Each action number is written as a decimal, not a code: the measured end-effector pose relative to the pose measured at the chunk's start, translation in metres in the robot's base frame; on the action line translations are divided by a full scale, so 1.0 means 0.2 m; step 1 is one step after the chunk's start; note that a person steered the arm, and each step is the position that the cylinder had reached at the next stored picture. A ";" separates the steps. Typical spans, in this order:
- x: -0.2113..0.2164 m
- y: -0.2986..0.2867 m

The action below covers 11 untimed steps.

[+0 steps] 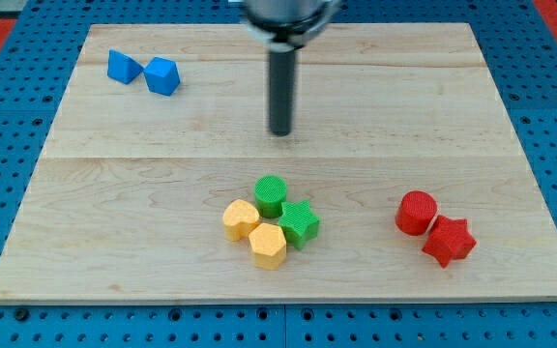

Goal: Push the blue blocks towards the center

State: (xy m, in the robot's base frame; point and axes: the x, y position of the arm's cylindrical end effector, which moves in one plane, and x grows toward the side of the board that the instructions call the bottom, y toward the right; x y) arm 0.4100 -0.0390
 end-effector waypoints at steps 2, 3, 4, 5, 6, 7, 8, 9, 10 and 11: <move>-0.33 -1.19; -0.68 -1.28; -0.75 -0.84; -0.70 -0.60; -0.68 -0.56; -0.68 -0.62; -0.64 -0.81; -0.60 -0.93; -0.60 -0.61; -0.57 -0.53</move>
